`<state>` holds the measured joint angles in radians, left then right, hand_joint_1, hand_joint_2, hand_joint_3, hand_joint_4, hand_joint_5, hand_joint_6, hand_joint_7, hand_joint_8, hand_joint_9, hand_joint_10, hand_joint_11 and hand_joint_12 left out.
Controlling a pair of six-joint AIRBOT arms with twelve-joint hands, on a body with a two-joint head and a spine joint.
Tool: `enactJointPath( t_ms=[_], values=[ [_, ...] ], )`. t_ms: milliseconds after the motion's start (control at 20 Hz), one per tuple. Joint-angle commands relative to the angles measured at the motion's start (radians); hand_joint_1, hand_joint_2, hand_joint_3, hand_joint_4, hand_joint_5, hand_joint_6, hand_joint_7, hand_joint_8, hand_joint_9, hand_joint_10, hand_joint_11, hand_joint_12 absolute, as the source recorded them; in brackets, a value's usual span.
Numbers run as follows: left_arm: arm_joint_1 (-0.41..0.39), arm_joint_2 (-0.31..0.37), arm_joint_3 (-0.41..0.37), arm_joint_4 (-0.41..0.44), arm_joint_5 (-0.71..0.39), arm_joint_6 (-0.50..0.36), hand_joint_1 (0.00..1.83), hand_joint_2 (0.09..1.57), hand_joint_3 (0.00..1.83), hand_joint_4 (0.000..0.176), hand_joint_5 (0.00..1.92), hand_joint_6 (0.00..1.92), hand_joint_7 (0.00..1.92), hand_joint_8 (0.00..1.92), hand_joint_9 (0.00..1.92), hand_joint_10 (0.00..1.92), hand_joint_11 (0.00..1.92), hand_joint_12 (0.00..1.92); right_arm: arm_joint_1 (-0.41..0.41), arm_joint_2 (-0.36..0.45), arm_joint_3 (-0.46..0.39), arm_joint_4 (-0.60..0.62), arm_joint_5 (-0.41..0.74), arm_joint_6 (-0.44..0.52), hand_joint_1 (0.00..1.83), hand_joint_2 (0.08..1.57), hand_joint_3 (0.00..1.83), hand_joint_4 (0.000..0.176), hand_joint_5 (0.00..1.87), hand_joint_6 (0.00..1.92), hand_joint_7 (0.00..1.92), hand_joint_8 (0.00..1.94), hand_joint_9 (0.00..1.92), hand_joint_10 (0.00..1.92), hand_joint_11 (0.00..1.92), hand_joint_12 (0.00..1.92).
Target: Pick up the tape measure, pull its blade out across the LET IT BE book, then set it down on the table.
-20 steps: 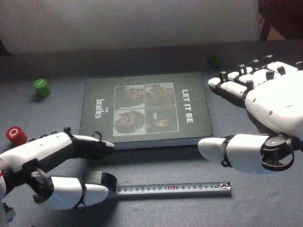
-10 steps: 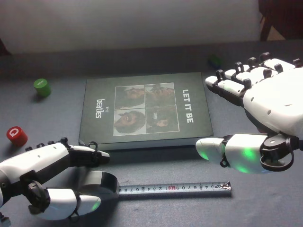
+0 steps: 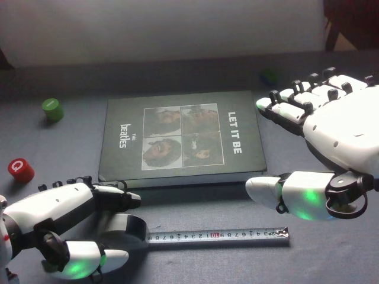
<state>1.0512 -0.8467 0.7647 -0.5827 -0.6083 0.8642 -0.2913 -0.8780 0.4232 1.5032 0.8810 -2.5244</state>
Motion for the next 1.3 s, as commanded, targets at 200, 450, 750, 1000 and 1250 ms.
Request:
enactJointPath(
  t_ms=[200,450,750,1000,1250],
  values=[
    [-0.010,-0.015,0.011,-0.008,-0.099,0.038,0.95,1.12,0.00,0.000,0.45,0.00,0.44,0.00,0.36,0.00,0.06,0.72,-0.001,0.005,-0.008,-0.106,0.021,0.005,0.04,1.07,0.00,0.073,0.06,0.00,0.07,0.00,0.10,0.01,0.00,0.59],
    [-0.032,-0.030,0.011,-0.051,-0.099,0.136,0.95,1.12,0.00,0.000,0.48,0.01,0.50,0.02,0.42,0.02,0.10,0.74,-0.005,0.006,-0.011,-0.120,0.022,0.011,0.04,1.07,0.00,0.072,0.07,0.00,0.08,0.00,0.10,0.00,0.00,0.62],
    [-0.038,-0.055,0.011,-0.066,-0.100,0.167,1.30,1.19,0.00,0.000,0.82,1.08,0.84,1.13,0.79,1.25,0.54,1.35,-0.006,0.007,-0.011,-0.127,0.022,0.011,0.01,1.08,0.00,0.072,0.05,0.00,0.10,0.00,0.11,0.00,0.00,0.57],
    [-0.049,-0.054,0.010,-0.062,-0.100,0.183,1.36,1.16,0.00,0.000,0.87,0.99,0.89,1.13,0.78,1.48,0.71,1.38,-0.007,0.007,-0.011,-0.133,0.018,0.011,0.01,1.08,0.00,0.050,0.07,0.00,0.13,0.01,0.12,0.01,0.00,0.57],
    [-0.139,-0.024,0.009,-0.103,-0.014,0.235,1.36,1.16,0.00,0.000,0.86,1.00,0.88,1.12,0.80,1.47,0.71,1.36,-0.002,0.013,-0.011,-0.183,-0.025,0.010,0.12,1.08,0.00,0.010,0.16,0.01,0.26,0.01,0.21,0.01,0.00,0.75]
  ],
)
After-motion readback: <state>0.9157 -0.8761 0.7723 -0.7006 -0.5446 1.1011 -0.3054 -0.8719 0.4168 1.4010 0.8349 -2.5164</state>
